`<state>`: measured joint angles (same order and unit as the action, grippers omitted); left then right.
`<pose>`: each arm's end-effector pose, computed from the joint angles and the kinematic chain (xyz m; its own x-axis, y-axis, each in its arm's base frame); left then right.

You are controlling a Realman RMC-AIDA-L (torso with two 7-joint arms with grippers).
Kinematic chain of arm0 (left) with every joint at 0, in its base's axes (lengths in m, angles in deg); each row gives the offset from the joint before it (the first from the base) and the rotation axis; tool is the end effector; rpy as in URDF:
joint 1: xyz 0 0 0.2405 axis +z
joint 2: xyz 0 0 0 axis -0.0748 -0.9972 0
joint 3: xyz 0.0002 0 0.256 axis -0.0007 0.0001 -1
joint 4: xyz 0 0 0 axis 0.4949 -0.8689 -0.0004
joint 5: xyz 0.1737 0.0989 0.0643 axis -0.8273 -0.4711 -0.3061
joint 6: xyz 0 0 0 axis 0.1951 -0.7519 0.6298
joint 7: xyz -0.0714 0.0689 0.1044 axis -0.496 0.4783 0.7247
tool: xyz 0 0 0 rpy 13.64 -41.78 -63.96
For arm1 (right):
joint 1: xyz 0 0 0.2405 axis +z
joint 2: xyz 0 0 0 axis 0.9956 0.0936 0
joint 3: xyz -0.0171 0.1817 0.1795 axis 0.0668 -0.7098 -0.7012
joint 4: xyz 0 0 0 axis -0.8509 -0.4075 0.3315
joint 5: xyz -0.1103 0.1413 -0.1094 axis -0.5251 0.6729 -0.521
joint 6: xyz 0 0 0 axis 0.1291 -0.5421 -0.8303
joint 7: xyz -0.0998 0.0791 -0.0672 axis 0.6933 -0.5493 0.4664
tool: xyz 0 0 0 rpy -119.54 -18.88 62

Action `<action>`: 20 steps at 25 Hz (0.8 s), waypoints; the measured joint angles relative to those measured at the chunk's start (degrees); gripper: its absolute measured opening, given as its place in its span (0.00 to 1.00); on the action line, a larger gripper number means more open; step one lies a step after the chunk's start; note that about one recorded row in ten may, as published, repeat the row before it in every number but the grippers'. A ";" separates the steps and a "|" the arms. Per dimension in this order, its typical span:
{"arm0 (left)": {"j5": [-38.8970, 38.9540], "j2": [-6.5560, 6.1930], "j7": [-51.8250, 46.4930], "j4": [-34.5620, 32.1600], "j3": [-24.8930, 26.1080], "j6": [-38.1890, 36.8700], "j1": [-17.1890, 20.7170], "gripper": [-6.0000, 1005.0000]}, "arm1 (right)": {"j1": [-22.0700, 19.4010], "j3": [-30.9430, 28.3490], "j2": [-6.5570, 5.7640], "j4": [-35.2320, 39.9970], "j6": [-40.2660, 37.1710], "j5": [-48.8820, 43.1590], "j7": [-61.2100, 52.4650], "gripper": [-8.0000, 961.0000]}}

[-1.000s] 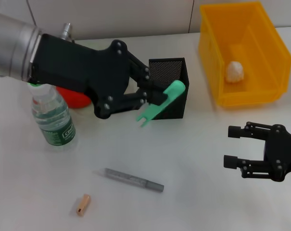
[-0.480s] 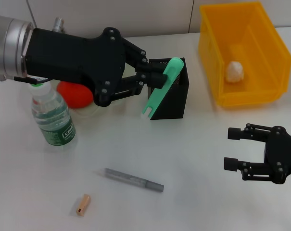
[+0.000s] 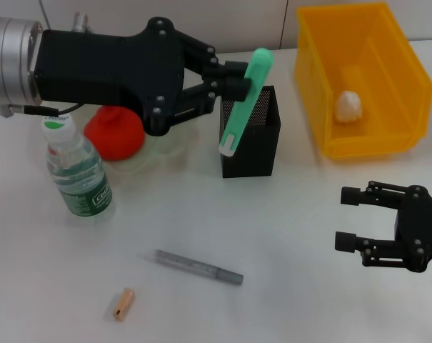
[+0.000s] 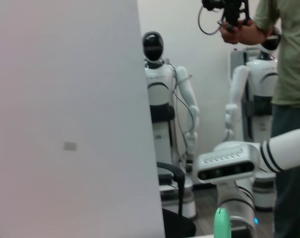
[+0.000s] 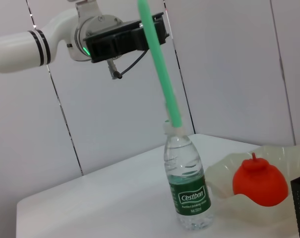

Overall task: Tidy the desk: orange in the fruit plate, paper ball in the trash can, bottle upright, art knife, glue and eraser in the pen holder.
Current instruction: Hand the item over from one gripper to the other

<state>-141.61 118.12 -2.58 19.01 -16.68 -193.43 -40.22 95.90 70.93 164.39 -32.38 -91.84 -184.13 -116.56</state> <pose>-0.1017 0.3541 0.0377 0.8039 -0.1175 0.5831 -0.1355 -0.9907 -0.0127 0.2992 0.2376 0.0387 0.7458 -0.2762 -0.6062 -0.4386 -0.8885 -0.1347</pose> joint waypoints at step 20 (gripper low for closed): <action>9.49 0.37 3.11 9.23 1.24 8.60 1.49 0.09 | 1.65 -6.81 0.10 0.72 -4.31 2.84 0.66 0.81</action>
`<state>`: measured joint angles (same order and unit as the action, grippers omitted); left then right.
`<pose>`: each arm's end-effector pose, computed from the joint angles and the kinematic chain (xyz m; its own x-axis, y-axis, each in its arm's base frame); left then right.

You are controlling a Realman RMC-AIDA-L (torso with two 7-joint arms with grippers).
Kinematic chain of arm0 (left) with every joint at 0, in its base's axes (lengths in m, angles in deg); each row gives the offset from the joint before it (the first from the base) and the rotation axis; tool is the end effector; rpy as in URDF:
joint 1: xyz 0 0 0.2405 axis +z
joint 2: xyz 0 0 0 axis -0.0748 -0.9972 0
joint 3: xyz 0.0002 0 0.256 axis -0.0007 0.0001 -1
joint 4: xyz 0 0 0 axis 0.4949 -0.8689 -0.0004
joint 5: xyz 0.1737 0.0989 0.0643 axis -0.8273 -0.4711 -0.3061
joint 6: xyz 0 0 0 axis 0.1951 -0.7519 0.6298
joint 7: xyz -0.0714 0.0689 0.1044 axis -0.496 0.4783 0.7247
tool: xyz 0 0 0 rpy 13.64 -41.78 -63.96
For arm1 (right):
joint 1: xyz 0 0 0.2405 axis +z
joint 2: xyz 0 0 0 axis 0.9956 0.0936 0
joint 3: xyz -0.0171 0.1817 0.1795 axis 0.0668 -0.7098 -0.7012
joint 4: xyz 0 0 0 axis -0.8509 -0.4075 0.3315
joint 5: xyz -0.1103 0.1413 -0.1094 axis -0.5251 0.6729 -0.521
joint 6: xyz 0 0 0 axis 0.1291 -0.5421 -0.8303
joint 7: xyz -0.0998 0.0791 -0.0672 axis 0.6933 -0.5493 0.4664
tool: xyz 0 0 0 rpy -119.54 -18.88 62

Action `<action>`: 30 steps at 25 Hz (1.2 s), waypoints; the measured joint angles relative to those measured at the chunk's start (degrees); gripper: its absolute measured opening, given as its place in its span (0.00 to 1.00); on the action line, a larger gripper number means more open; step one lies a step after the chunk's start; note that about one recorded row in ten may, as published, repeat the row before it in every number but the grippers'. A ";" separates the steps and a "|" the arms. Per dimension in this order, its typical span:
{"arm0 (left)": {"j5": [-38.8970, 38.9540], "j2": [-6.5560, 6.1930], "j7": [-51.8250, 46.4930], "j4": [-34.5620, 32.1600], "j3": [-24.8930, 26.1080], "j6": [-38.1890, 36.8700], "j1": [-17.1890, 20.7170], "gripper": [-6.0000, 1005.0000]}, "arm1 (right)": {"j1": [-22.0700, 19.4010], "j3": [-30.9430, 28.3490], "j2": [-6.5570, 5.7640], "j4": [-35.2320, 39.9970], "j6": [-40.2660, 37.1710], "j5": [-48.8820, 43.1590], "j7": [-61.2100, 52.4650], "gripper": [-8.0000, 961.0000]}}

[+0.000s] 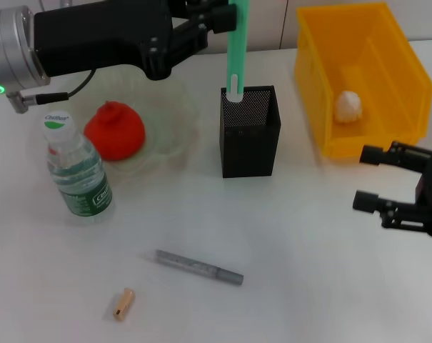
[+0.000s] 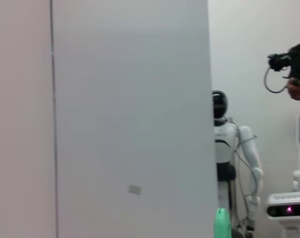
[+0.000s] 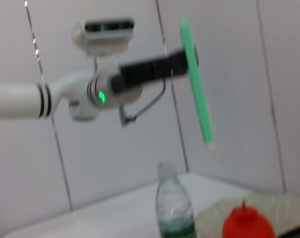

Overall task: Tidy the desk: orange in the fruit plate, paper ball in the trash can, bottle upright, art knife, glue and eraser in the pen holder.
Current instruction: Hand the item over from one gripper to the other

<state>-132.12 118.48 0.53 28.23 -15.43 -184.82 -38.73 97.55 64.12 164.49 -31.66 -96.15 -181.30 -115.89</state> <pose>-0.1147 0.3717 0.0323 0.6840 -0.0289 0.7289 0.0605 -0.9935 -0.0962 0.2903 0.2438 0.0627 0.7067 -0.1740 -0.6858 -0.4094 -0.8911 -0.1959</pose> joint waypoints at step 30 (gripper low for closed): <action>5.75 0.30 0.69 1.46 -7.22 2.97 0.90 0.09 | 9.41 -1.17 0.00 -2.21 2.95 0.15 -0.70 0.81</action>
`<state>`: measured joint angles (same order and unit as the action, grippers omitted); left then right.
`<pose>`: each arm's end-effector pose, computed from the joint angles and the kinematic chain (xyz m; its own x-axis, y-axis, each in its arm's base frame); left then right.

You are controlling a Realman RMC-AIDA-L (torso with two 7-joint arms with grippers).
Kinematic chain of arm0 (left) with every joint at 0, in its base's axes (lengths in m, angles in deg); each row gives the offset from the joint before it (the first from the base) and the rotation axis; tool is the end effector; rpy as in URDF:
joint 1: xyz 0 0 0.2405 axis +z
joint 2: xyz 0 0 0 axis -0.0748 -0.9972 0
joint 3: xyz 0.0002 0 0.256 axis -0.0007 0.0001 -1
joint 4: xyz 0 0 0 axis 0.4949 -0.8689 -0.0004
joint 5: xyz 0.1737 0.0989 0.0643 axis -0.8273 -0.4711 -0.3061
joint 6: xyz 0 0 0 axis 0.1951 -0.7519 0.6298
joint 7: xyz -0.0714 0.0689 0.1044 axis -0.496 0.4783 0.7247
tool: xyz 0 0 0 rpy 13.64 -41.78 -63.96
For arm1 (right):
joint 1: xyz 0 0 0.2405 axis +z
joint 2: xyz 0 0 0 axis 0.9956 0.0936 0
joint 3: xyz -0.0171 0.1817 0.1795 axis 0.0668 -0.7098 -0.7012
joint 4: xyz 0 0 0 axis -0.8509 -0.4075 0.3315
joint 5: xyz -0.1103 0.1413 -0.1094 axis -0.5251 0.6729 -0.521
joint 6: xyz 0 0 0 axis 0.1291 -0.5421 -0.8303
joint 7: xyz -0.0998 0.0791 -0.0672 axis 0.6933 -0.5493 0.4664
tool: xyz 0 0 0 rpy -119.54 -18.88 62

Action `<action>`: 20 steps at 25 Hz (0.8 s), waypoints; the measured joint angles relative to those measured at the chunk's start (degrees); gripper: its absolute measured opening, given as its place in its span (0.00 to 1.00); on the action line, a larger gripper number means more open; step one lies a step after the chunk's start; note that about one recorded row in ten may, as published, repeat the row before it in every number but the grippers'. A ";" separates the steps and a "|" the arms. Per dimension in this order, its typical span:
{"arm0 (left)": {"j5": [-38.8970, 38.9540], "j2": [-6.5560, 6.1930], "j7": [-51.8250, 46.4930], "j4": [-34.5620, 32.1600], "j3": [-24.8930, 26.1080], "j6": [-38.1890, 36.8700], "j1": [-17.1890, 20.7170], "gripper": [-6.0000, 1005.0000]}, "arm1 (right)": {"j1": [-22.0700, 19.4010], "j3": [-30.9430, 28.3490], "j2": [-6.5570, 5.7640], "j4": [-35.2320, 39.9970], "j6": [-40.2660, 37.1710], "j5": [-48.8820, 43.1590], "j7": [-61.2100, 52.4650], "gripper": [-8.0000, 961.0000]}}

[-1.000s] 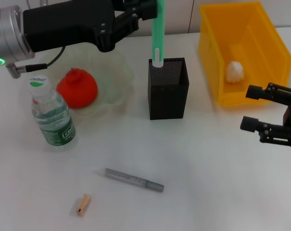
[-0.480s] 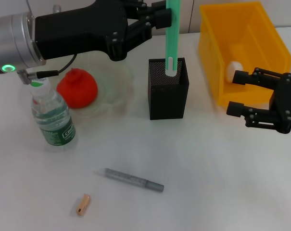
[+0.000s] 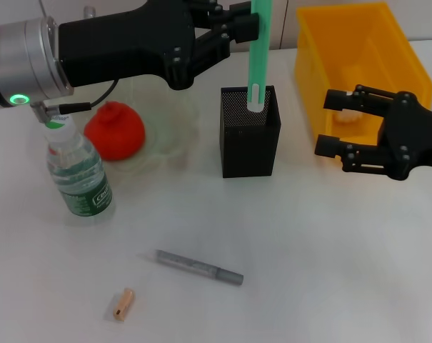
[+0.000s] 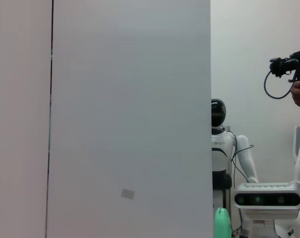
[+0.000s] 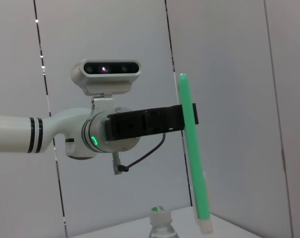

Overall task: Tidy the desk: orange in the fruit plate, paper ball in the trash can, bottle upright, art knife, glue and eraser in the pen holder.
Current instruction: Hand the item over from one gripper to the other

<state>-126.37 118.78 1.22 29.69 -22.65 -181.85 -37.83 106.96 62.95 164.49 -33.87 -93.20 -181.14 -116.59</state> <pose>-0.1090 0.3672 0.0155 0.6681 -0.0017 0.7441 0.0644 -0.9961 -0.0600 0.2542 0.2930 0.0606 0.7052 -0.0956 -0.7026 -0.3323 -0.9199 -0.2083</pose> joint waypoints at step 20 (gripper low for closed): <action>0.12 0.09 -0.01 0.00 -1.40 0.92 -0.21 0.09 | 4.17 5.88 0.26 -1.69 5.12 -0.75 -0.46 0.81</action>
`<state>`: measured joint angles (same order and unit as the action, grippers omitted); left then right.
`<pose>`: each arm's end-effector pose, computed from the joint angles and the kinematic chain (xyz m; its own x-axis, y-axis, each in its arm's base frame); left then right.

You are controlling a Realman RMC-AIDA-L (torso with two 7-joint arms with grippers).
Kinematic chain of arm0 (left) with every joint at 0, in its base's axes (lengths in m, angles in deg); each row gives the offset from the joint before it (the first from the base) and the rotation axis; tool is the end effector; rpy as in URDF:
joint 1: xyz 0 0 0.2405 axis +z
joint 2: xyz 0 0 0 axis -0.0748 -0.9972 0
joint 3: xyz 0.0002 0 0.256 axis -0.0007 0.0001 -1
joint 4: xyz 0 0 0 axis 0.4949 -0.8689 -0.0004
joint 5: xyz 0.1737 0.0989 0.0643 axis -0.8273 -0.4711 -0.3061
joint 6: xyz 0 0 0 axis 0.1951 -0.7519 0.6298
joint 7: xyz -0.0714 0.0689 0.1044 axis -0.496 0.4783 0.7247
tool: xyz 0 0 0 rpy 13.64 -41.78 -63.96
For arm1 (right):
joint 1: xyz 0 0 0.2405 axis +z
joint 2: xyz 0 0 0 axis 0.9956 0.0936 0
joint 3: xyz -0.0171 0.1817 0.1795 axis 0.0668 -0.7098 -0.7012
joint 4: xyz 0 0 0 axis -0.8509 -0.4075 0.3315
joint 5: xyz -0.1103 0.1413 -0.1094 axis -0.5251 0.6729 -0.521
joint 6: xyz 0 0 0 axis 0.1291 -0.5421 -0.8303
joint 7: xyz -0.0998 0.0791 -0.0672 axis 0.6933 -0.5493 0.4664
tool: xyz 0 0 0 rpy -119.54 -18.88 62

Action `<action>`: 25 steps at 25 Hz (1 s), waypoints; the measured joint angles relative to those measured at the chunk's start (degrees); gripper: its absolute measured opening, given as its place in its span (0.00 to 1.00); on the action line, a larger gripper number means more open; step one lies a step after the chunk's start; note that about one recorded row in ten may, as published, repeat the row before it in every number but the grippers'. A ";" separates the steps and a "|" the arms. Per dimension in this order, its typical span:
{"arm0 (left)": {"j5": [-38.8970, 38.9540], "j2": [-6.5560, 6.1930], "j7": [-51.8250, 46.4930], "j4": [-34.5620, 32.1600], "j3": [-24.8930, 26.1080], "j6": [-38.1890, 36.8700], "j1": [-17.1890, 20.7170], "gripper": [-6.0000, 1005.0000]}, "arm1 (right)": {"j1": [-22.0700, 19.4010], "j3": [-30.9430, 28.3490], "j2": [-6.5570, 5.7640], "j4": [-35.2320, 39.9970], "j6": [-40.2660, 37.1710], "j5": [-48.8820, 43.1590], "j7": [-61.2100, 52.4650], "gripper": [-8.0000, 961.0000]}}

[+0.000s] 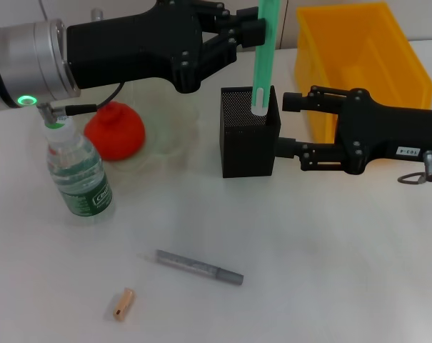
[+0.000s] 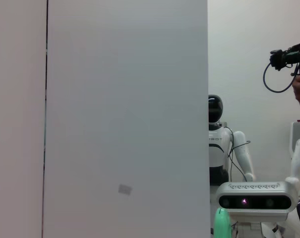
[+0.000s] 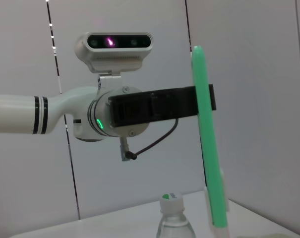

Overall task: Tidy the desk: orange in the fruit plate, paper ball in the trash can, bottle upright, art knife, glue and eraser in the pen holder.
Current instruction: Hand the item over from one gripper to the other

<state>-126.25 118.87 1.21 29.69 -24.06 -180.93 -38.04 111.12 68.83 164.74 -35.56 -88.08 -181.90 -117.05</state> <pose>-0.1065 0.3673 0.0107 0.6786 0.0006 0.7345 0.0601 -0.9967 -0.0547 0.2328 0.3157 0.0376 0.7451 -0.1098 -0.6579 -0.2891 -0.9420 -0.1702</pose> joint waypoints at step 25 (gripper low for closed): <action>1.42 0.17 0.00 -0.03 -1.86 1.63 -0.22 0.09 | 1.96 -0.05 0.00 0.66 1.62 1.46 -0.16 0.80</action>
<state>-124.82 119.04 1.21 29.67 -25.91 -179.30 -38.26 113.08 68.78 164.75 -34.90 -86.46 -180.44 -117.21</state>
